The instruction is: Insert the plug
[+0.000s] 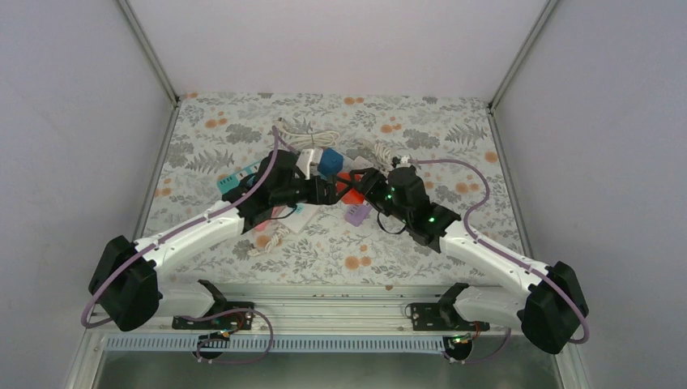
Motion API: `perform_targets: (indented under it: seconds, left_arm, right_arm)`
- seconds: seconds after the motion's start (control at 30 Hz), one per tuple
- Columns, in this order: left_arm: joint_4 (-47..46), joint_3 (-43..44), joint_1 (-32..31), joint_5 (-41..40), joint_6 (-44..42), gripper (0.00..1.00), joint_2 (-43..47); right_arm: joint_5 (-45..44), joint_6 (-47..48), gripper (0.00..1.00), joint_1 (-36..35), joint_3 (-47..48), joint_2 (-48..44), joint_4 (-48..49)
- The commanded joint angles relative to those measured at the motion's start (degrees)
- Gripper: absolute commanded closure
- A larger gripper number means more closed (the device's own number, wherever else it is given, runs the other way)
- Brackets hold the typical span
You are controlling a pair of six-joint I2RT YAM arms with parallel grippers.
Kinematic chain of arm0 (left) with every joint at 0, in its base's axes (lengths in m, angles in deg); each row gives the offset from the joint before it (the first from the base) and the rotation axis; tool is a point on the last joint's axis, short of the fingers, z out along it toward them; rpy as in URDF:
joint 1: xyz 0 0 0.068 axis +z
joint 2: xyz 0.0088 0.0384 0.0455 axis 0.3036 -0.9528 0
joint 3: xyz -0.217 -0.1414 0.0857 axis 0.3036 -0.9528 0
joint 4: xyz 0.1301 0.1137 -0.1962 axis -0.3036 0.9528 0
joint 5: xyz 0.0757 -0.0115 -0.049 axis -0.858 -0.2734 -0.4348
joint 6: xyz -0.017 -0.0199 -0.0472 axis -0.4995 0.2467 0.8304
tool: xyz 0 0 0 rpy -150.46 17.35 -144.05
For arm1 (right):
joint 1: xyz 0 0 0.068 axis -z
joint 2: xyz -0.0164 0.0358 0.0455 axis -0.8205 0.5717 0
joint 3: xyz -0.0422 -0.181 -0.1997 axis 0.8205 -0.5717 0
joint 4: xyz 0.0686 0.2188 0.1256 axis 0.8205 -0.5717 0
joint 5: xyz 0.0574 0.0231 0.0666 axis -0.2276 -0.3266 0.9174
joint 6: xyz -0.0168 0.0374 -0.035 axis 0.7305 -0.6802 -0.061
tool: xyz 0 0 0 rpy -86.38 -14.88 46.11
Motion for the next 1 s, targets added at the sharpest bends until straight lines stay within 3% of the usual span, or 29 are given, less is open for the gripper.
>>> perform_targets:
  seconds: [0.0, 0.33, 0.53, 0.97]
  left_arm:
    - [3.34, 3.81, -2.15, -1.83, 0.95, 0.00, -2.18]
    - [1.34, 0.71, -3.75, -3.48, 2.59, 0.08, -1.03]
    - [2.51, 2.50, -4.62, -4.16, 2.27, 0.07, -2.46]
    - [-0.14, 1.67, -4.62, -8.86, 12.33, 0.11, -2.08]
  right_arm:
    - [3.11, -0.99, 0.41, 0.35, -0.66, -0.04, 5.99]
    - [4.65, -3.66, 0.42, 0.96, -1.41, -1.54, 5.07]
    - [5.15, -1.02, 0.42, 1.06, 0.85, -1.25, 2.37]
    - [12.61, -2.56, 0.39, 1.06, -0.71, -0.13, 5.50]
